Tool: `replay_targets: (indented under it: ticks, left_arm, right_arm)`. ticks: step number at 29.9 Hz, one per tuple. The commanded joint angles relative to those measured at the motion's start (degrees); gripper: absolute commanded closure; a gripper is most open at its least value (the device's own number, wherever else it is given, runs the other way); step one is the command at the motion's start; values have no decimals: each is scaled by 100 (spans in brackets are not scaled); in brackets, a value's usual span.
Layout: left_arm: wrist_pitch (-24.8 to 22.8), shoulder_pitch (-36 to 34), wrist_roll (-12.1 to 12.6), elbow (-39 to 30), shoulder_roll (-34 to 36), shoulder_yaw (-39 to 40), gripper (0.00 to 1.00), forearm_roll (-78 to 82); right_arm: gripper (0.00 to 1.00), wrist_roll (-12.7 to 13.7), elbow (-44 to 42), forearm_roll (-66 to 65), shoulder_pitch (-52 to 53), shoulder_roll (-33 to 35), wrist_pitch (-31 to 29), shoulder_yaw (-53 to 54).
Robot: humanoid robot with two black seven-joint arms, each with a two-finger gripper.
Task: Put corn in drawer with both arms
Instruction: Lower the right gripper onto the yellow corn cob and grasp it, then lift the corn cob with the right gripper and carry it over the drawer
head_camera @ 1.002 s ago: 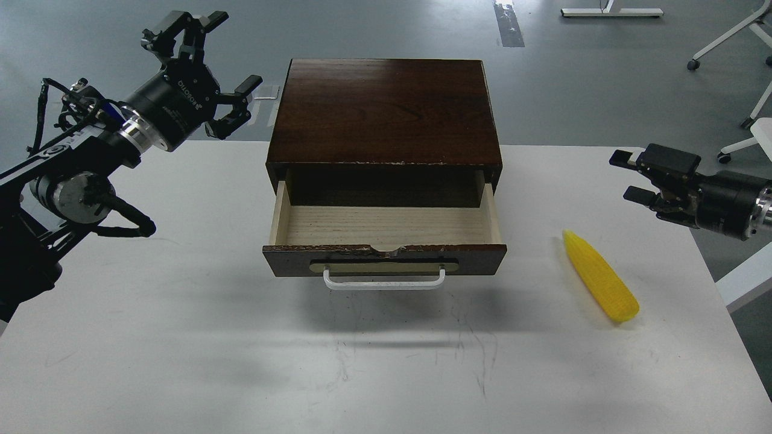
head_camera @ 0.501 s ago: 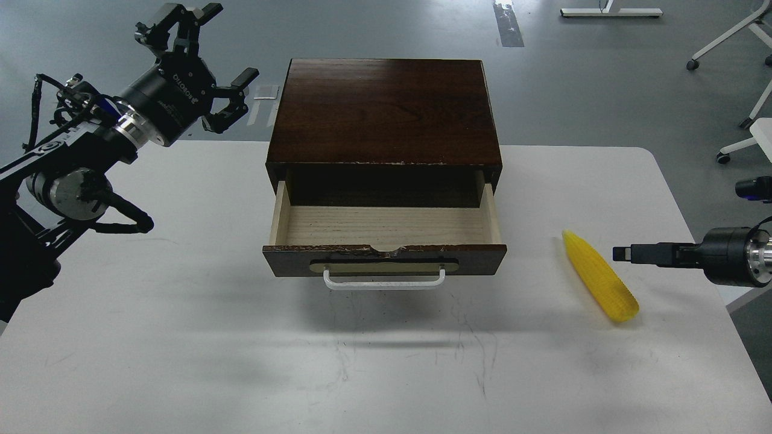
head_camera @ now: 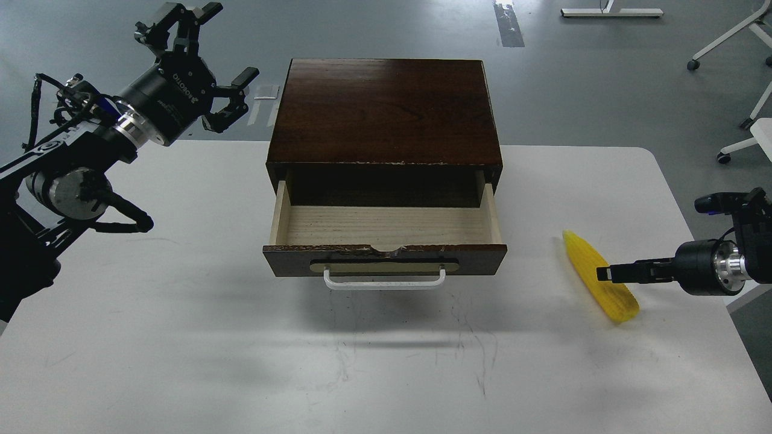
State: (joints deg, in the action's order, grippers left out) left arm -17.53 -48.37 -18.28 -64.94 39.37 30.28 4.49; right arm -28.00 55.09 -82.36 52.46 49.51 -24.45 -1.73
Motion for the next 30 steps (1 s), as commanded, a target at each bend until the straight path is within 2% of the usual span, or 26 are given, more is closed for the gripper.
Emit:
replay_targets:
  ticks: [1, 4, 8, 12, 14, 15, 16, 19, 24, 29, 30]
  left_arm:
    - [-5, -6, 0, -1, 1, 13, 2, 0]
    - [-13, -6, 0, -10, 1, 22, 2, 0]
    - [-40, -6, 0, -19, 1, 22, 2, -9]
    - [-92, 3, 0, -19, -8, 30, 2, 0]
    - [-92, -6, 0, -28, -26, 30, 2, 0]
    - [-92, 3, 0, -19, -26, 30, 2, 0]
    - [-92, 3, 0, -19, -26, 30, 2, 0]
    - [-101, 3, 0, -28, -26, 30, 2, 0]
    - [-136, -6, 0, -28, -8, 30, 2, 0]
    - [-136, -6, 9, -28, -8, 74, 2, 0]
    - [-136, -6, 9, -28, -8, 74, 2, 0]
  right_arm:
    - [6, 0, -24, 1, 1, -117, 2, -29]
    - [11, 0, -33, 1, 1, -152, 2, -64]
    - [40, 0, -77, 1, 89, -178, 2, -380]
    - [52, 0, -77, 1, 124, -178, 2, -530]
    - [69, 0, -77, 1, 124, -178, 2, -539]
    - [73, 0, -77, 1, 124, -178, 2, -539]
    - [82, 0, -60, 1, 142, -170, 2, -539]
    - [95, 0, -33, 10, 273, -152, -7, -539]
    - [94, 0, 204, 54, 1082, 121, 2, -530]
    - [92, 0, 713, 80, 2792, 472, -68, -617]
    - [92, 0, 714, 80, 2796, 472, -68, -618]
